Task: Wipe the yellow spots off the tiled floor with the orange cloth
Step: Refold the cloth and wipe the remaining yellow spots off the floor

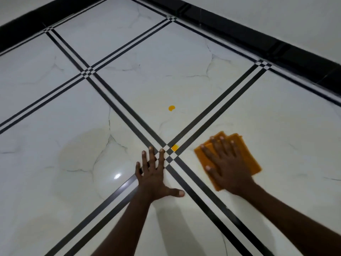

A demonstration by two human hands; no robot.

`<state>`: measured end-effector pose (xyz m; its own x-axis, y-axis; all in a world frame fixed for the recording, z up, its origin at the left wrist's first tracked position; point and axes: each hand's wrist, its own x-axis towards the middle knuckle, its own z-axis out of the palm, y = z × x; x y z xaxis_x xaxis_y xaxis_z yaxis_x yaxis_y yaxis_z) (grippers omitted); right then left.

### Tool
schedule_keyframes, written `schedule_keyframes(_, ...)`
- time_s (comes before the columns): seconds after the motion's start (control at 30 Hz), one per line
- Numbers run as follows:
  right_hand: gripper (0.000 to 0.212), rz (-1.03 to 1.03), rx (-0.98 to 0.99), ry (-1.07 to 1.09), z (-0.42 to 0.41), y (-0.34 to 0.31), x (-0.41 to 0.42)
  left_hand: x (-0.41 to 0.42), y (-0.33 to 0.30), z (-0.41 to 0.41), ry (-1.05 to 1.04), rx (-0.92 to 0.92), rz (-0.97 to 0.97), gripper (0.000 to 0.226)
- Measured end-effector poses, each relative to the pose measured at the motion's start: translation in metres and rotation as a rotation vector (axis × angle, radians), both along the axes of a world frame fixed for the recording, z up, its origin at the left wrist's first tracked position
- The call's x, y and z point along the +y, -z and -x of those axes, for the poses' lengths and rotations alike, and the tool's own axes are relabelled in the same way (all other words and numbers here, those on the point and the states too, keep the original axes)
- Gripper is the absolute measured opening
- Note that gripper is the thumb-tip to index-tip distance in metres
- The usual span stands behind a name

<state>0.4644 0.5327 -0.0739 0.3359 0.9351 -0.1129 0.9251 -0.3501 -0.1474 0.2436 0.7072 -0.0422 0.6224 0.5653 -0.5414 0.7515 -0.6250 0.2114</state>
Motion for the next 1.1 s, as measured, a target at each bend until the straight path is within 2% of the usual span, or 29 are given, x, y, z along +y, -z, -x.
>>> schedule_keyframes(0.1, 0.070, 0.026, -0.036, 0.171, -0.055, 0.003, 0.006, 0.000, 0.002, 0.001, 0.001, -0.003, -0.023, 0.157)
schedule_keyframes(0.17, 0.072, 0.026, -0.042, 0.299, -0.075, 0.002, 0.048, 0.000, 0.003, -0.001, 0.004, -0.009, -0.021, 0.157)
schedule_keyframes(0.2, 0.072, 0.022, -0.038, 0.293, -0.068, 0.002, 0.074, -0.001, 0.002, 0.000, 0.004, -0.005, -0.016, 0.157)
schedule_keyframes(0.3, 0.071, -0.002, -0.029, 0.105, -0.015, 0.003, 0.137, -0.001, -0.003, 0.001, -0.010, -0.020, -0.001, 0.157)
schedule_keyframes(0.37, 0.069, -0.004, -0.020, 0.025, 0.020, 0.000, 0.143, -0.002, -0.007, 0.003, -0.041, -0.042, -0.006, 0.158)
schedule_keyframes(0.47, 0.068, 0.010, -0.005, -0.045, 0.039, 0.000, 0.113, -0.011, -0.009, 0.007, -0.106, -0.031, -0.016, 0.163)
schedule_keyframes(0.57, 0.066, 0.033, -0.012, -0.162, 0.014, 0.000, 0.071, -0.002, -0.011, 0.007, -0.126, -0.011, -0.020, 0.166)
schedule_keyframes(0.6, 0.067, 0.055, -0.026, -0.144, -0.006, 0.001, 0.063, 0.009, -0.011, 0.008, -0.119, -0.001, -0.021, 0.166)
schedule_keyframes(0.73, 0.074, 0.065, -0.033, 0.175, -0.078, -0.002, 0.093, 0.041, -0.004, 0.020, -0.112, 0.034, 0.002, 0.166)
schedule_keyframes(0.87, 0.077, -0.006, -0.011, 0.265, -0.057, 0.003, 0.192, 0.042, 0.004, 0.018, -0.130, 0.012, 0.043, 0.168)
schedule_keyframes(0.97, 0.074, -0.022, -0.005, 0.120, -0.008, 0.004, 0.232, 0.045, 0.006, 0.017, -0.135, 0.002, 0.012, 0.168)
schedule_keyframes(1.1, 0.070, -0.004, 0.018, -0.138, 0.046, 0.002, 0.181, 0.043, 0.003, 0.018, -0.141, 0.008, 0.028, 0.167)
